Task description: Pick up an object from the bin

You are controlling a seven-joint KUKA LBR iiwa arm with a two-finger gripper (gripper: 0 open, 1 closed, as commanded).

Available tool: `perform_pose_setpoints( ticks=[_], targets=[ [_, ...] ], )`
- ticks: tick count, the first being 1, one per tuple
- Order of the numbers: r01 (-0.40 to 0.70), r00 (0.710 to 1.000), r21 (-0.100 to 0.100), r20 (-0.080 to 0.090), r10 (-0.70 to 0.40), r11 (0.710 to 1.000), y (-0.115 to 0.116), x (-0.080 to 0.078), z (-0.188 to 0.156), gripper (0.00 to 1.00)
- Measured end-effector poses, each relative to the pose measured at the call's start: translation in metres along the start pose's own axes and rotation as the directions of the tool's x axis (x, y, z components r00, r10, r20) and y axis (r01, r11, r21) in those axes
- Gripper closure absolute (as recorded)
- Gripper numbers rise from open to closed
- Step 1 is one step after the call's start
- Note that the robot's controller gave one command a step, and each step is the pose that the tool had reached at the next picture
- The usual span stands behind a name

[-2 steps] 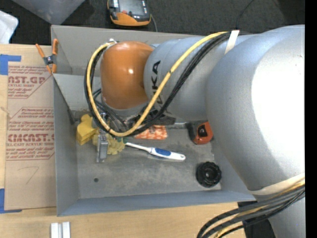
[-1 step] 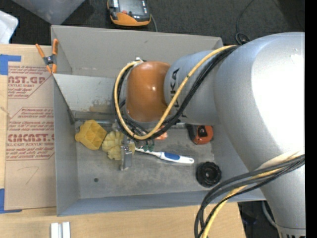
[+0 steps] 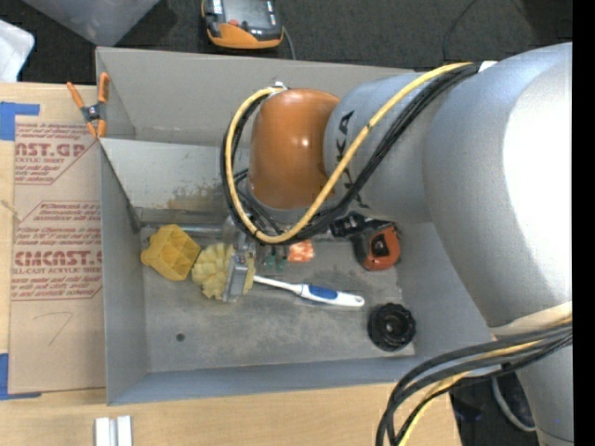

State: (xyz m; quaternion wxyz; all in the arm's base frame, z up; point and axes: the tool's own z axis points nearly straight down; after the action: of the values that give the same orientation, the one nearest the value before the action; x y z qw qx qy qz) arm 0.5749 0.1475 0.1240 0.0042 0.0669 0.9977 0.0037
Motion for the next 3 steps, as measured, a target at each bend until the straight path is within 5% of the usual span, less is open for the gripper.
perform_pose_setpoints(
  ticks=[1, 2, 3],
  targets=[
    [0.261, 0.965, 0.002, -0.010, -0.261, 0.965, 0.004, 0.000, 0.052, 0.00],
    [-0.104, 0.995, -0.001, 0.002, 0.104, 0.995, 0.019, 0.015, 0.054, 0.00],
    [0.244, 0.970, 0.001, -0.007, -0.244, 0.970, 0.005, -0.001, 0.052, 1.00]
  ],
)
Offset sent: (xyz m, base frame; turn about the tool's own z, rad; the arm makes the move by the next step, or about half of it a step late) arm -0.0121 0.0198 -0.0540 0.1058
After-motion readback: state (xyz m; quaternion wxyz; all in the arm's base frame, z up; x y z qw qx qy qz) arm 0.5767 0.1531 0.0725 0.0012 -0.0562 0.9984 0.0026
